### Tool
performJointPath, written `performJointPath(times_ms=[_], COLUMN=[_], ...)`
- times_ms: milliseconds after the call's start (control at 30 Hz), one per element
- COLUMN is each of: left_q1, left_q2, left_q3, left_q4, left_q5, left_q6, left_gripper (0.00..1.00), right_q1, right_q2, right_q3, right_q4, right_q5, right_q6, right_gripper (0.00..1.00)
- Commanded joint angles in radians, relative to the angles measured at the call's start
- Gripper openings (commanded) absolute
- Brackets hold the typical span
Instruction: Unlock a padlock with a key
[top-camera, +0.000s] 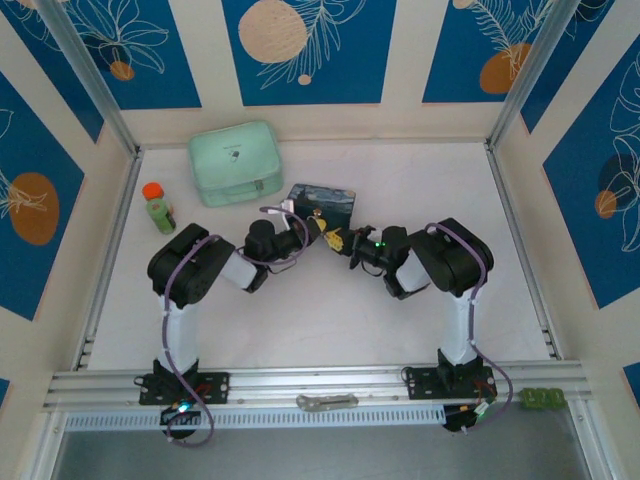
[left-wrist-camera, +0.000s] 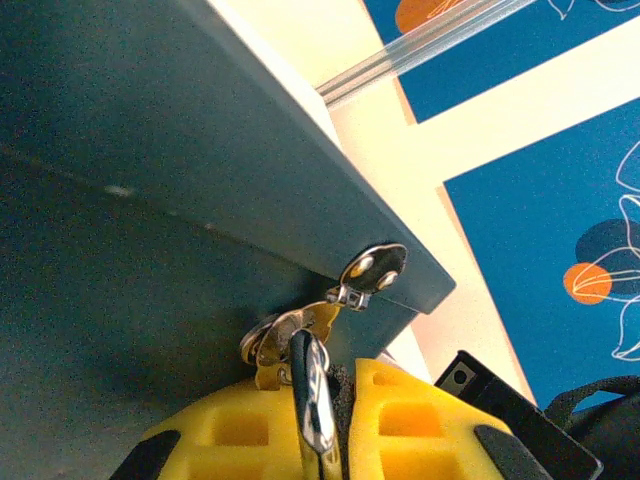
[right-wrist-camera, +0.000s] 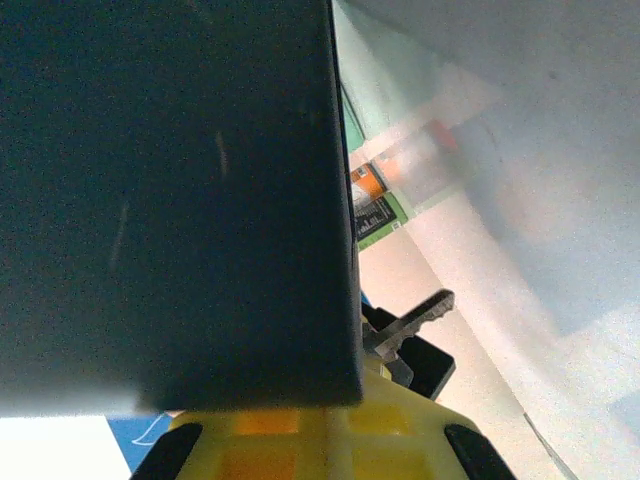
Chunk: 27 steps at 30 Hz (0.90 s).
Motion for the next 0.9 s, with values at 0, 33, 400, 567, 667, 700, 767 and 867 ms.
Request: performJointPath(times_ms=[0, 33, 400, 567, 667, 700, 767, 867], left_q1=[-0.080, -0.079, -0.078, -0.078, -0.078, -0.078, -0.078, -0.078], left_q2=[-0.046, -0.045, -0.031, -0.012, 0.007, 0.013, 0.014, -0.004], left_q3=[-0.009, -0.014, -0.057, -0.063, -0.068, -0.071, -0.077, -0.079], left_q4=[0.137, 0.137, 0.137, 0.137, 0.137, 0.133, 0.108, 0.008], left_q5=[0.252, 0.242, 0.152, 0.098, 0.071, 0.061, 0.033, -0.009], left_q6=[0.021, 0.018, -0.039, -0.083, -0.098, -0.100, -0.102, -0.073], left_gripper=[0.00, 0.00, 0.00, 0.00, 0.00, 0.00, 0.00, 0.00], right_q1=[0.016, 0.011, -0.007, -0.026, -0.046, -0.053, -0.068, -0.082], right_q2=[0.021, 0.015, -0.065, -0.138, -0.209, -0.240, -0.301, -0.406], right_q3=[0.022, 0.014, -0.094, -0.157, -0.182, -0.187, -0.187, -0.162], right_q4=[-0.017, -0.032, -0.158, -0.238, -0.344, -0.392, -0.515, -0.732], right_q5=[0.076, 0.066, 0.073, 0.077, 0.071, 0.071, 0.065, 0.064], right_q6=[0.424, 0.393, 0.116, 0.019, -0.054, -0.090, -0.154, -0.279], right_gripper=[0.03, 0.06, 0.34, 0.45, 0.51, 0.53, 0.55, 0.56])
